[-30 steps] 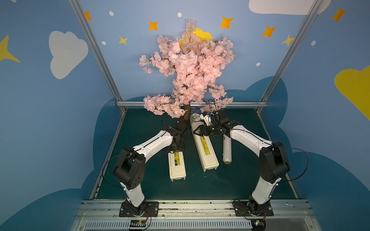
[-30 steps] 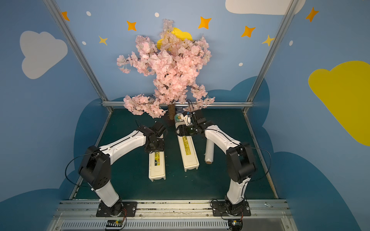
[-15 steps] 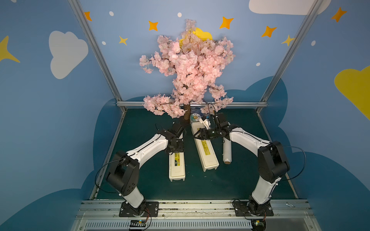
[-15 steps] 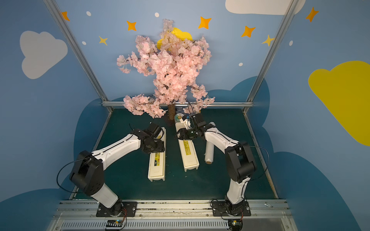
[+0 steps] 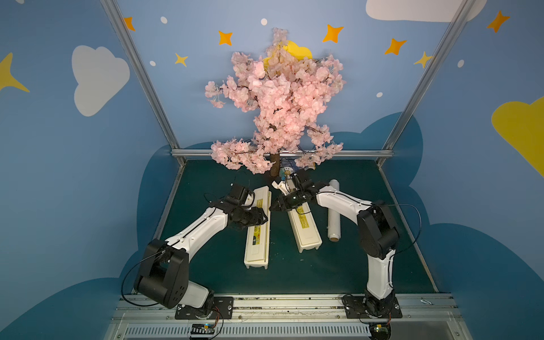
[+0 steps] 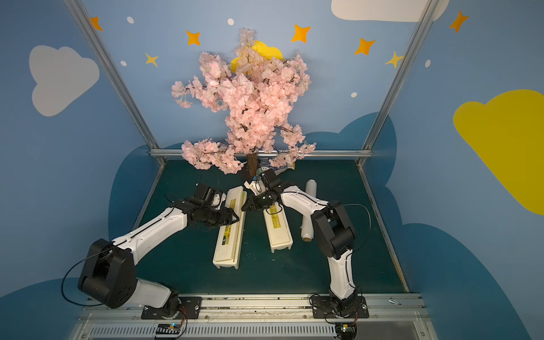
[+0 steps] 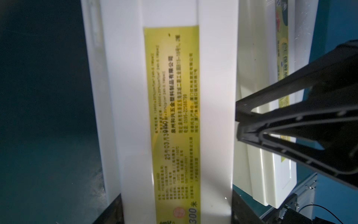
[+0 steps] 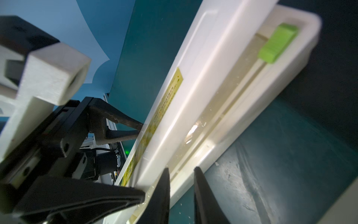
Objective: Put plastic wrap rolls into dispensers
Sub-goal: Open the lid of the plastic wrap cutting box.
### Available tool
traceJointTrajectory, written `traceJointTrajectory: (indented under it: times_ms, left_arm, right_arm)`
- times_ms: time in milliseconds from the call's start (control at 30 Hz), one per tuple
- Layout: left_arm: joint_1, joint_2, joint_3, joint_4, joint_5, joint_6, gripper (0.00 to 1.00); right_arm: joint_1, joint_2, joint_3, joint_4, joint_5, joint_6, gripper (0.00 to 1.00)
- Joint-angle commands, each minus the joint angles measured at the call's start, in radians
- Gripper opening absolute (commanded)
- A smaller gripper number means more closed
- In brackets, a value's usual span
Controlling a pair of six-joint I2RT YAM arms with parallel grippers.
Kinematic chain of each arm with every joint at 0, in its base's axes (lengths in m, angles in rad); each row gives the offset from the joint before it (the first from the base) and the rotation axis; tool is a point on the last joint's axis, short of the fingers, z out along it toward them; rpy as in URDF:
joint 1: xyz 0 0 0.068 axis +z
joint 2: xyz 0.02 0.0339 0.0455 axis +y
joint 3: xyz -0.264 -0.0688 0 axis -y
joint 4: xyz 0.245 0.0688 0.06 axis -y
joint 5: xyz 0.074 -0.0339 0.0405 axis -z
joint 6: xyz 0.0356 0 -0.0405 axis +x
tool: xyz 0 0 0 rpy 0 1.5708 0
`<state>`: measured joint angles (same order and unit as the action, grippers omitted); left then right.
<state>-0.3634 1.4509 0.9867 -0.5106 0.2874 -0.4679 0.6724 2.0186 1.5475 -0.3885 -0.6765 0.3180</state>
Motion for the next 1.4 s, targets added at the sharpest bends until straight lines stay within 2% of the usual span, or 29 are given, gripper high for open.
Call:
traceJointTrajectory:
  times_ms: [0, 133, 200, 433, 500, 633, 667, 900, 1067, 1233, 1300, 1367]
  left_arm:
    - [0.038, -0.04, -0.004, 0.071, 0.097, 0.044, 0.54]
    - [0.078, -0.059, -0.034, 0.112, 0.163, 0.051, 0.56]
    - [0.096, -0.072, -0.043, 0.117, 0.176, 0.053, 0.64]
    - [0.167, -0.09, -0.079, 0.158, 0.257, 0.064, 0.65]
    - [0.188, -0.095, -0.077, 0.152, 0.29, 0.08, 0.77]
    - [0.229, -0.17, -0.076, 0.162, 0.278, 0.08, 0.9]
    - [0.236, -0.197, -0.07, 0.159, 0.26, 0.079, 0.99]
    - [0.295, -0.351, 0.044, 0.018, 0.101, 0.141, 1.0]
    - [0.317, -0.378, 0.076, -0.044, 0.077, 0.19, 1.0]
    - [0.317, -0.36, 0.081, -0.048, 0.088, 0.159, 1.0]
    - [0.312, -0.346, 0.088, -0.037, 0.108, 0.152, 0.99]
    - [0.299, -0.333, 0.09, -0.009, 0.109, 0.129, 0.99]
  right_arm:
    - [0.022, 0.038, 0.058, -0.049, 0.013, 0.007, 0.22]
    - [0.054, 0.076, 0.113, -0.048, 0.022, 0.024, 0.2]
    - [0.066, 0.074, 0.121, -0.022, 0.032, 0.033, 0.21]
    - [0.091, 0.137, 0.206, -0.018, 0.026, 0.073, 0.21]
    - [0.098, 0.138, 0.208, 0.006, 0.025, 0.091, 0.21]
    - [0.119, 0.135, 0.215, 0.062, 0.021, 0.108, 0.21]
    - [0.126, 0.14, 0.227, 0.067, 0.018, 0.107, 0.21]
    - [0.187, 0.177, 0.31, 0.09, 0.02, 0.092, 0.22]
    - [0.216, 0.27, 0.446, -0.023, 0.024, 0.098, 0.22]
    - [0.2, 0.192, 0.368, -0.004, 0.1, 0.09, 0.22]
    - [0.187, 0.128, 0.311, 0.006, 0.143, 0.067, 0.28]
    - [0.171, 0.048, 0.244, -0.001, 0.208, 0.031, 0.4]
